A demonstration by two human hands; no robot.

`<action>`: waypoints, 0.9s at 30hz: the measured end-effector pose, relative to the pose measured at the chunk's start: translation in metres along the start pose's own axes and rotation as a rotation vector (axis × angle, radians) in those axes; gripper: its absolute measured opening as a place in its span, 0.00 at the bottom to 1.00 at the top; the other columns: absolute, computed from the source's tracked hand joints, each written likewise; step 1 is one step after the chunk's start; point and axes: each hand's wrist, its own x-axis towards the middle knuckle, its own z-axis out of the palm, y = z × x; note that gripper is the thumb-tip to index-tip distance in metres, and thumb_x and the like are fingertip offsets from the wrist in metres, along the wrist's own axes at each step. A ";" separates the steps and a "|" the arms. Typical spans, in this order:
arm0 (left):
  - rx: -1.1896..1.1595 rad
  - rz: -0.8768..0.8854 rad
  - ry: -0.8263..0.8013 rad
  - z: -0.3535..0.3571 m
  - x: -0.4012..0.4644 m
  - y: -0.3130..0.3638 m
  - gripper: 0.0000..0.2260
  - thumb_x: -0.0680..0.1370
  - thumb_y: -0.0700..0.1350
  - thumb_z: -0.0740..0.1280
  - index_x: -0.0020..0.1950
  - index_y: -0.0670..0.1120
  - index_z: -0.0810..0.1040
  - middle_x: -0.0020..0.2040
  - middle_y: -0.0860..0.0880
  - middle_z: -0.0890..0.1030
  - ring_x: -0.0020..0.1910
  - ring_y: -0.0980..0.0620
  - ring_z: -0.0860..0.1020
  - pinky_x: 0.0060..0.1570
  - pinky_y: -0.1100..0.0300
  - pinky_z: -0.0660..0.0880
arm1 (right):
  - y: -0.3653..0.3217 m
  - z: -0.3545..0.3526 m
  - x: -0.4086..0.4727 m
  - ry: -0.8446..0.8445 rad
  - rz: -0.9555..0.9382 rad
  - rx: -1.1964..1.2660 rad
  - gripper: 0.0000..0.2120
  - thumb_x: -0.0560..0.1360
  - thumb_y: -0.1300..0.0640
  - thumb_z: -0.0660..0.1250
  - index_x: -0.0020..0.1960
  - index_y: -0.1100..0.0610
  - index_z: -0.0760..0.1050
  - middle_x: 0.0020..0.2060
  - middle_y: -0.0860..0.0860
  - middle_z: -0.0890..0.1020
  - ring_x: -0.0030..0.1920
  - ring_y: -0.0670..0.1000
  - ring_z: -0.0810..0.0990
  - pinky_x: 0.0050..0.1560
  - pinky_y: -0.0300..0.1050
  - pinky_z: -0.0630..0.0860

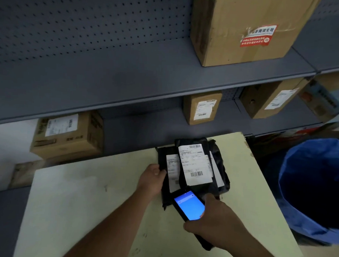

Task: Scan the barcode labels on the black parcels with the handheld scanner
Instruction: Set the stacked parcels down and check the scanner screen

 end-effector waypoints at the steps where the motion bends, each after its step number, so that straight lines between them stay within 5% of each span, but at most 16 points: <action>1: 0.015 0.027 0.015 -0.008 -0.003 -0.006 0.20 0.82 0.49 0.68 0.74 0.46 0.75 0.68 0.46 0.81 0.62 0.48 0.80 0.66 0.56 0.75 | -0.004 0.005 -0.001 0.006 -0.012 -0.011 0.22 0.62 0.44 0.75 0.46 0.53 0.67 0.41 0.48 0.80 0.37 0.47 0.78 0.36 0.43 0.71; 10: 0.114 0.109 0.076 -0.074 -0.030 -0.068 0.23 0.84 0.53 0.64 0.79 0.52 0.70 0.74 0.49 0.76 0.68 0.48 0.78 0.65 0.59 0.72 | -0.035 0.061 -0.004 0.007 -0.052 -0.070 0.23 0.62 0.43 0.76 0.49 0.51 0.68 0.42 0.48 0.81 0.41 0.48 0.83 0.42 0.47 0.79; 15: 0.115 0.084 0.097 -0.104 -0.040 -0.104 0.22 0.84 0.54 0.63 0.79 0.53 0.70 0.75 0.49 0.76 0.69 0.48 0.78 0.66 0.58 0.72 | -0.032 0.100 -0.001 0.079 -0.034 -0.044 0.26 0.61 0.43 0.73 0.53 0.48 0.66 0.38 0.50 0.84 0.29 0.53 0.85 0.40 0.52 0.84; 19: 0.137 0.070 0.113 -0.120 -0.043 -0.132 0.22 0.84 0.54 0.63 0.78 0.53 0.71 0.74 0.50 0.77 0.68 0.49 0.79 0.65 0.59 0.72 | -0.021 0.129 0.007 0.246 -0.057 -0.119 0.28 0.62 0.39 0.72 0.56 0.47 0.66 0.41 0.45 0.81 0.43 0.52 0.83 0.53 0.51 0.80; 23: 0.164 0.062 0.116 -0.128 -0.045 -0.151 0.22 0.84 0.54 0.63 0.77 0.53 0.72 0.74 0.49 0.77 0.67 0.49 0.80 0.67 0.56 0.75 | -0.005 0.155 0.012 0.324 -0.038 -0.198 0.30 0.65 0.38 0.74 0.60 0.50 0.70 0.43 0.45 0.79 0.48 0.53 0.76 0.50 0.50 0.71; 27: 0.191 0.058 0.121 -0.128 -0.046 -0.163 0.21 0.83 0.54 0.63 0.76 0.53 0.72 0.72 0.50 0.78 0.65 0.49 0.80 0.67 0.54 0.75 | 0.018 0.174 0.013 0.321 0.004 -0.197 0.32 0.66 0.38 0.75 0.63 0.52 0.69 0.45 0.46 0.77 0.48 0.54 0.76 0.54 0.52 0.76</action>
